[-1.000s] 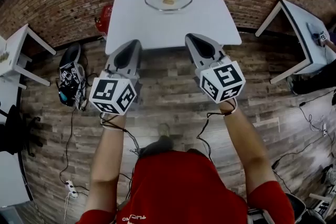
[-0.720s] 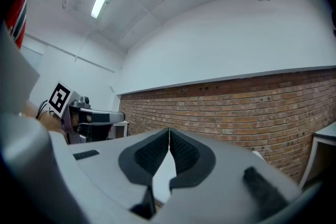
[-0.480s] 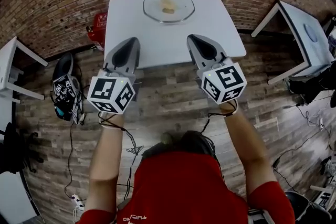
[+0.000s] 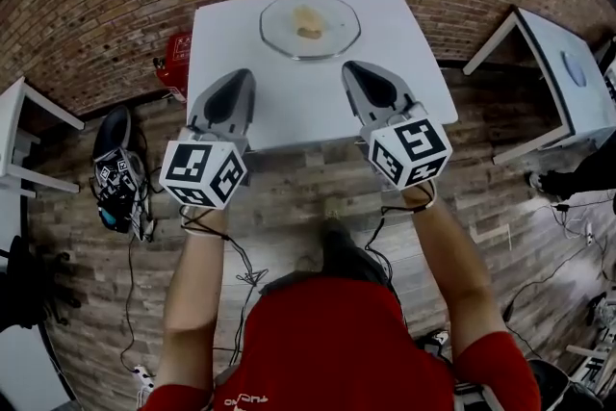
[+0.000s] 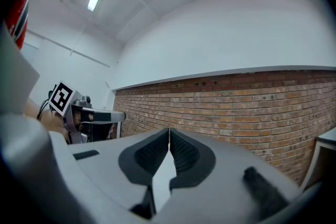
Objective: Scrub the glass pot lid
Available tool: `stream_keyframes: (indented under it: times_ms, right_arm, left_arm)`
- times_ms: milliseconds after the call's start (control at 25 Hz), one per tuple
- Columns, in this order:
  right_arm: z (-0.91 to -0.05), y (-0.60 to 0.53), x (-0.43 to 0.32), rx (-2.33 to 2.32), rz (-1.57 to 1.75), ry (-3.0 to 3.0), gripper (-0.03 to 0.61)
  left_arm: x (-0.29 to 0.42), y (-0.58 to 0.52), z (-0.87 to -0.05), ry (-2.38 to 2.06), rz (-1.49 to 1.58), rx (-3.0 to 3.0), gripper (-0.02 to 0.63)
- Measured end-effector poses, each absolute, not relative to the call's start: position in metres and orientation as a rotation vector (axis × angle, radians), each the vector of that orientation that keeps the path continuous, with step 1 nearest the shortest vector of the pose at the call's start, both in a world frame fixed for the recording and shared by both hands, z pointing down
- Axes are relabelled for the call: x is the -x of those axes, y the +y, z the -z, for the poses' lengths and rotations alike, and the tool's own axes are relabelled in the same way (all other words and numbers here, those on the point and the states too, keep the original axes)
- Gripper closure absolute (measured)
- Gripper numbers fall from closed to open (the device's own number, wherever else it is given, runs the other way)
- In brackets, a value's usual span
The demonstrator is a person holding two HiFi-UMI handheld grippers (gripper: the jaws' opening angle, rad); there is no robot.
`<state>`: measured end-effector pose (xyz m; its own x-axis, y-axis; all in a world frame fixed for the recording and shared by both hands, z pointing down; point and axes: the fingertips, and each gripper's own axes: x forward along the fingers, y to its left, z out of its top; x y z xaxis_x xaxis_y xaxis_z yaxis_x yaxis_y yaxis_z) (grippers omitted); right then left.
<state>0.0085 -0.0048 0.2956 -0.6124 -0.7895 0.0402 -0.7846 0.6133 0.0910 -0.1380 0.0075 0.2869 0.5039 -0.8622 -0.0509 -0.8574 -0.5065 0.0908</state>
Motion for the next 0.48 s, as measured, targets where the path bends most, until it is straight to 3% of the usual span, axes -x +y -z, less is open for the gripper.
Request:
stream_keyframes:
  times_ms: [480]
  right_arm:
    - [-0.315, -0.139, -0.017, -1.241, 0.177, -2.757, 0.548]
  left_arm:
    - [0.125, -0.119, -0.304, -1.625, 0.07, -2.629, 0.595]
